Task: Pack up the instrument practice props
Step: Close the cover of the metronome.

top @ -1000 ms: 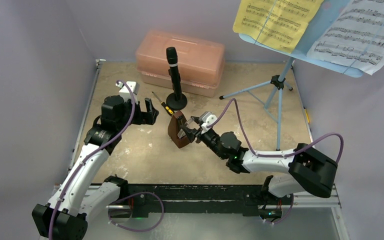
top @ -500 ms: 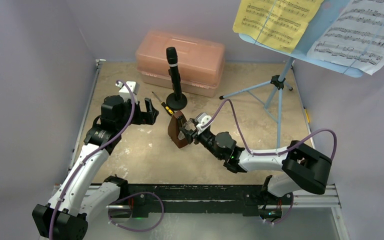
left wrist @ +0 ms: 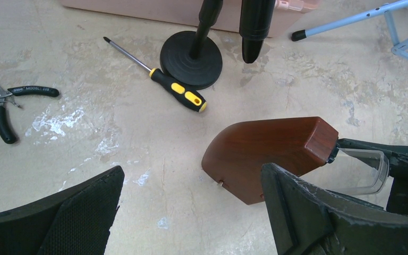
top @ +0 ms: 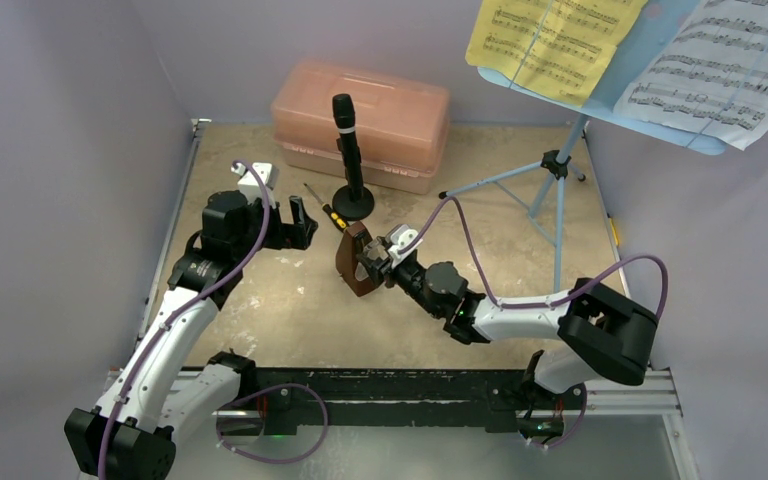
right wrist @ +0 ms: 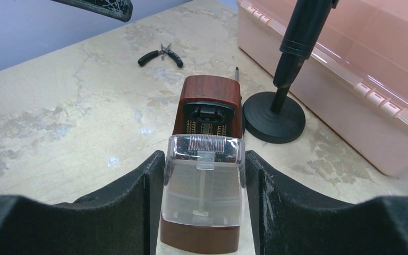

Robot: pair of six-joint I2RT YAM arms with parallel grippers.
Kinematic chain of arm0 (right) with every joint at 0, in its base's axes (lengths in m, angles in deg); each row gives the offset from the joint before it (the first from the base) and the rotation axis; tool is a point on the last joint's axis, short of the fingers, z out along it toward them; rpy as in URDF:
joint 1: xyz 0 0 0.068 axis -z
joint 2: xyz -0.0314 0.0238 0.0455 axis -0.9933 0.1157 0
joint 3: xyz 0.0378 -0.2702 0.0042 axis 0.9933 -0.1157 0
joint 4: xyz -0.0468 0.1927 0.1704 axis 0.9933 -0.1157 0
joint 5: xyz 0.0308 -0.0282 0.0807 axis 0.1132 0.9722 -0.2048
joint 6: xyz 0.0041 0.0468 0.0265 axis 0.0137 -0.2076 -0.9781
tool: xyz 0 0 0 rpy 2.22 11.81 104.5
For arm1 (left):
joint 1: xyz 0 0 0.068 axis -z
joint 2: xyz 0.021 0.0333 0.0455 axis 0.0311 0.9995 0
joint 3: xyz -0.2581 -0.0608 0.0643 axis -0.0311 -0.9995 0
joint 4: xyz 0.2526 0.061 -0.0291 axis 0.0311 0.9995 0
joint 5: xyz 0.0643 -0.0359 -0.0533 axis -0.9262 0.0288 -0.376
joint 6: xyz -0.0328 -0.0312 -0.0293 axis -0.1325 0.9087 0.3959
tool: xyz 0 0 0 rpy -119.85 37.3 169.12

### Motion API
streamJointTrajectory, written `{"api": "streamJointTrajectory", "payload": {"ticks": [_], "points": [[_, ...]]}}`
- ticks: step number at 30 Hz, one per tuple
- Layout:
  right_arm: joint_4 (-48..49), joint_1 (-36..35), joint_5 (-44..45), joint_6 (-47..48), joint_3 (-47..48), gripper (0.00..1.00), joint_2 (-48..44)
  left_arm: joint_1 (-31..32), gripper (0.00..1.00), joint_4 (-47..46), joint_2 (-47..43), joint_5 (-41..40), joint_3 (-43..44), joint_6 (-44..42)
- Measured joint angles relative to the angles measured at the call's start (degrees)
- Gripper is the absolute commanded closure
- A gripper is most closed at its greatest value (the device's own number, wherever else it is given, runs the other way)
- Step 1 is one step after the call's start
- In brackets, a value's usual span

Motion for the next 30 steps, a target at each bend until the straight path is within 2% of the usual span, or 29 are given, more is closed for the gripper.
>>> {"api": "streamJointTrajectory", "payload": {"ticks": [30], "points": [[-2.8, 0.0, -0.7, -1.1, 2.1, 0.94, 1.2, -0.3, 0.01, 0.0, 0.0, 0.7, 0.0, 0.0]]}}
